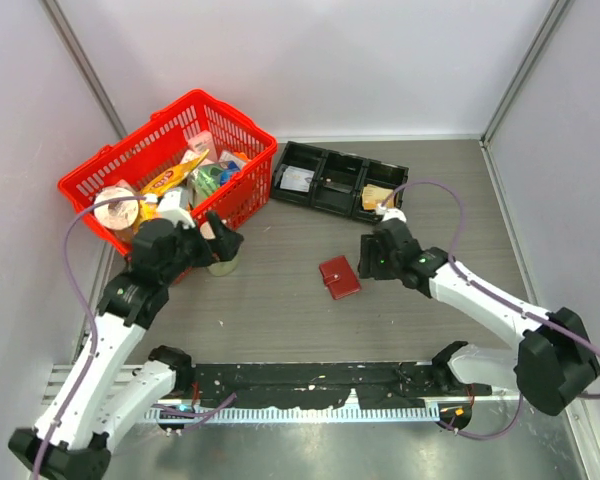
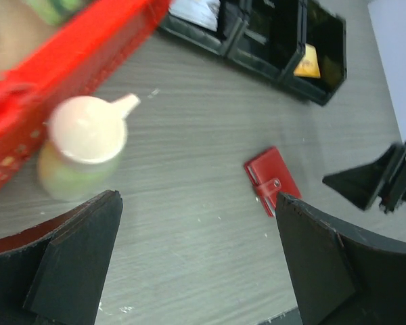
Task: Take the credit cards out of the card holder
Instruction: Place the card holder at the center of the board, then open the card holder at the center of the board.
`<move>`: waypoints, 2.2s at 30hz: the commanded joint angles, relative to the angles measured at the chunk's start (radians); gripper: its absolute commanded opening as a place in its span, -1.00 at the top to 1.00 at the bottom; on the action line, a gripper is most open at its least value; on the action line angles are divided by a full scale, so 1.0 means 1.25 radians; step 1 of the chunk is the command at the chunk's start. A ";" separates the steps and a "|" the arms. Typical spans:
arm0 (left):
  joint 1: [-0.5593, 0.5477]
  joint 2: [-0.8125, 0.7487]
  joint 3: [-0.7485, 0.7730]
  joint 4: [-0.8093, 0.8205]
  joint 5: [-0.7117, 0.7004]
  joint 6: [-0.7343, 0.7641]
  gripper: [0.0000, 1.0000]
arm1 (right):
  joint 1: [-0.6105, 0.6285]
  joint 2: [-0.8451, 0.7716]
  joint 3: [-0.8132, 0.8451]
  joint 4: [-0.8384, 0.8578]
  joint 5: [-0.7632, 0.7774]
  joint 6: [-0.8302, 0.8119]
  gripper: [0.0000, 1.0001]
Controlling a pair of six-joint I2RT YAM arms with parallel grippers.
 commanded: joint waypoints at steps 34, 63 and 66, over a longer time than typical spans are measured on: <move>-0.532 0.719 0.219 0.152 -0.338 -0.233 -0.62 | -0.240 0.114 -0.187 0.398 -0.518 0.062 0.11; -0.510 0.841 0.171 0.250 -0.322 -0.285 0.01 | -0.234 0.238 -0.249 0.529 -0.579 0.123 0.16; -0.503 0.849 0.165 0.255 -0.315 -0.286 0.04 | -0.233 0.217 -0.243 0.524 -0.528 0.132 0.15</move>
